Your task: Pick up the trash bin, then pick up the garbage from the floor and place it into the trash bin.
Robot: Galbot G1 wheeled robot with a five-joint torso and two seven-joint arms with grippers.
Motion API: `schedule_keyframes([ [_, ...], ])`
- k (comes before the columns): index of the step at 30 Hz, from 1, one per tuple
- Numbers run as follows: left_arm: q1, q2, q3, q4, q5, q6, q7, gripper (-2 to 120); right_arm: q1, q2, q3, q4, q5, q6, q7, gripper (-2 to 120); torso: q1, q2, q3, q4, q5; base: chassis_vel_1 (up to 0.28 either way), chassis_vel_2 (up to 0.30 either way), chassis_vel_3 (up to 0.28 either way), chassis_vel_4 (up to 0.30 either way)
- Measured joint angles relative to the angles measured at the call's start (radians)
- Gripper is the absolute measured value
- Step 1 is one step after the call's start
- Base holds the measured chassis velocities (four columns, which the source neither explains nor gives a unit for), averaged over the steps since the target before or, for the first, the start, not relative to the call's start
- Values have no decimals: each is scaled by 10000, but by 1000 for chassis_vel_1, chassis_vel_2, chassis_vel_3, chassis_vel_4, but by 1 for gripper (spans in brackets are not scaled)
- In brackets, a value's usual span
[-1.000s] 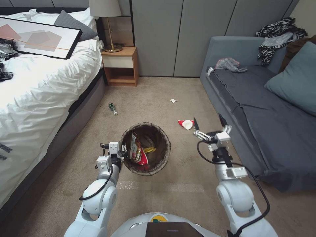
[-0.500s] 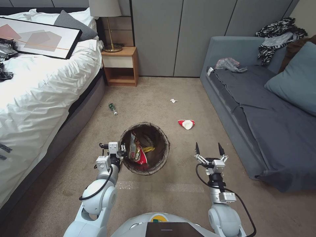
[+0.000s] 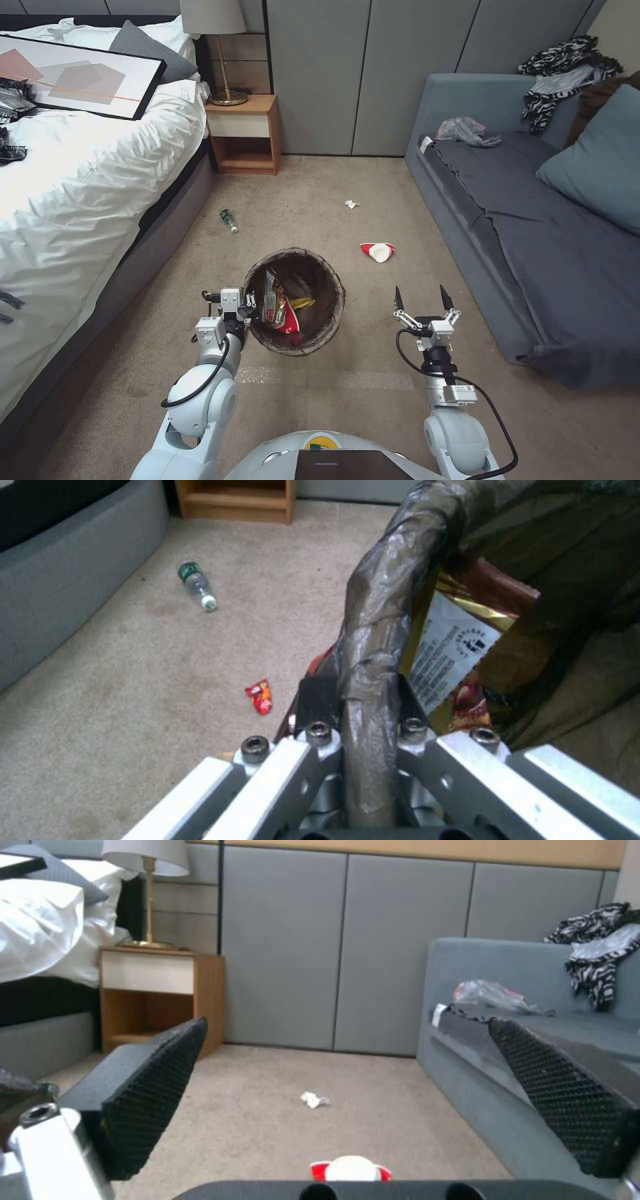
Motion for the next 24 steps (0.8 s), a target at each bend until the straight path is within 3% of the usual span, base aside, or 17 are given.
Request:
schedule_keyframes([
  [11, -15, -8, 1, 44, 16, -26, 12, 0, 92, 2, -12, -102, 82, 33, -184, 98, -1, 0, -1, 2, 0, -42, 42, 41, -48],
  [24, -36, -32, 26, 83, 7, -36, 22, 0, 132, -7, -33, -143, 91, 10, -244, 99, 0, 0, 0, 1, 2, -232, 228, 233, -214],
])
